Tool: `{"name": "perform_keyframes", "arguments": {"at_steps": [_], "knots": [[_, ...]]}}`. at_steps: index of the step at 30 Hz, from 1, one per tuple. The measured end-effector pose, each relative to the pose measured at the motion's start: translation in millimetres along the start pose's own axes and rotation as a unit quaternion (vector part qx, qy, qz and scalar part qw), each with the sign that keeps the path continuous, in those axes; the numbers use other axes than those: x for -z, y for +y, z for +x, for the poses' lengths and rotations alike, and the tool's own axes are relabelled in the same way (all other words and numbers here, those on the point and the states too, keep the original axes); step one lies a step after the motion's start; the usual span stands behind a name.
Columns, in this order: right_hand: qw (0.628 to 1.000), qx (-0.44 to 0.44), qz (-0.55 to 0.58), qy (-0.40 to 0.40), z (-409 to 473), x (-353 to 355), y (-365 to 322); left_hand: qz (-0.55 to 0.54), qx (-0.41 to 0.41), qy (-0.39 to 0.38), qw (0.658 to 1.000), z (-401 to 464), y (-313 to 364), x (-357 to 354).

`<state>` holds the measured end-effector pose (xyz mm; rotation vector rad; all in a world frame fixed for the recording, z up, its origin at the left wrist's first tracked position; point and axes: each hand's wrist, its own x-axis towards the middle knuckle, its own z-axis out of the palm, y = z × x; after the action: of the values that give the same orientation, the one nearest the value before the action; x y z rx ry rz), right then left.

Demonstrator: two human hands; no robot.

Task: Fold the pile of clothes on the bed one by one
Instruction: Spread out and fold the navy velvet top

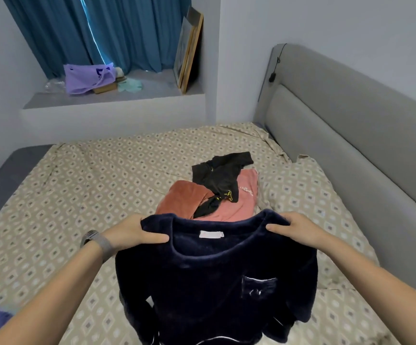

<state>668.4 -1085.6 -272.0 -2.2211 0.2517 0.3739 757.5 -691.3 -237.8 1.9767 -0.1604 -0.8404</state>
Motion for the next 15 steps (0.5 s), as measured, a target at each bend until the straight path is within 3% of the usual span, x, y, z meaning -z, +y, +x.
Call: {"name": "perform_keyframes", "arguments": {"at_steps": [6,8,11,13,15], "knots": [[0.998,0.007,-0.064,-0.007,119.7,20.5,10.6,0.001,0.027,0.098,0.995,137.1,-4.5,5.6],[0.993,0.009,-0.113,0.036,174.8,20.3,26.2,0.015,0.044,0.216,0.975,195.9,-15.5,7.4],[0.979,-0.023,-0.149,0.138,258.2,-5.4,68.1,0.0,0.075,0.401,0.913,271.3,-44.4,-15.4],[0.969,-0.028,-0.207,0.133,300.0,-44.5,105.7,0.088,0.041,0.377,0.921,316.3,-81.0,-50.7],[0.965,-0.027,-0.253,0.07,327.0,-93.3,149.6,0.227,0.031,0.278,0.933,352.7,-126.4,-94.0]]}}
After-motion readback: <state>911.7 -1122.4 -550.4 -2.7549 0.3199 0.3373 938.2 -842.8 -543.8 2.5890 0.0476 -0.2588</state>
